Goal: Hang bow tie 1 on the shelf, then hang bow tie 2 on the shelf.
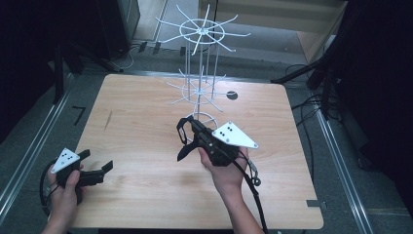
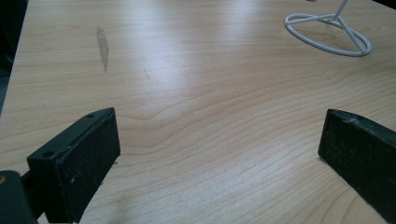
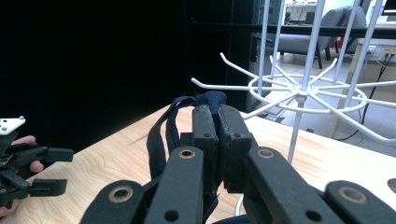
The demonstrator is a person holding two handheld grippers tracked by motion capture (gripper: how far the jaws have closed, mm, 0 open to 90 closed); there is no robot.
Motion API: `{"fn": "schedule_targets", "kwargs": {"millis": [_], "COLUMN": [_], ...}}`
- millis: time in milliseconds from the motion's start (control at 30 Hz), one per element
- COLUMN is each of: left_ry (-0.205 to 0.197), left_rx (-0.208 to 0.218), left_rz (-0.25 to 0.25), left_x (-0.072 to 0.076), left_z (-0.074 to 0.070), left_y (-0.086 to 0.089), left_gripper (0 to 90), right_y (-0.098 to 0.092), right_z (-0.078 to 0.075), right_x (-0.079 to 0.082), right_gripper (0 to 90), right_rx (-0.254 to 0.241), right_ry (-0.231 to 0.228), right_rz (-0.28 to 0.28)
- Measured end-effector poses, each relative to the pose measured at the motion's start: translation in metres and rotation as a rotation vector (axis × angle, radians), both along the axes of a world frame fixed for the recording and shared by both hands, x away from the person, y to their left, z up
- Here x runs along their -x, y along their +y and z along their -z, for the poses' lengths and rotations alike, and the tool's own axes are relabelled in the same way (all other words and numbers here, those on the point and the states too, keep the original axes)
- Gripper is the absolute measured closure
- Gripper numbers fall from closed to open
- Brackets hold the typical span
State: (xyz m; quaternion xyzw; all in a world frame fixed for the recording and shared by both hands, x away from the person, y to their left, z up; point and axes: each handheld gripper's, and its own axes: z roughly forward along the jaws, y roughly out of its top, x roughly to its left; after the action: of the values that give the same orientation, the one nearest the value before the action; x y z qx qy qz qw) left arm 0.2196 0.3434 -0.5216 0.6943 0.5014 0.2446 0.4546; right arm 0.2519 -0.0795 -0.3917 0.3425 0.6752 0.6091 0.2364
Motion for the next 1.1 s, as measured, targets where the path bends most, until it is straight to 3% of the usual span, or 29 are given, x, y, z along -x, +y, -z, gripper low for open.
{"fn": "schedule_targets", "kwargs": {"millis": [1100], "left_ry": [-0.003], "left_rx": [0.003], "left_rz": [0.001], "left_x": [0.0], "left_z": [0.0], "left_y": [0.0], "left_gripper": [0.0], "right_y": [0.001], "right_z": [-0.01], "right_x": [-0.016], "right_gripper": [87.8], "right_rx": [0.006], "right_ry": [-0.006], "right_rz": [0.029]}}
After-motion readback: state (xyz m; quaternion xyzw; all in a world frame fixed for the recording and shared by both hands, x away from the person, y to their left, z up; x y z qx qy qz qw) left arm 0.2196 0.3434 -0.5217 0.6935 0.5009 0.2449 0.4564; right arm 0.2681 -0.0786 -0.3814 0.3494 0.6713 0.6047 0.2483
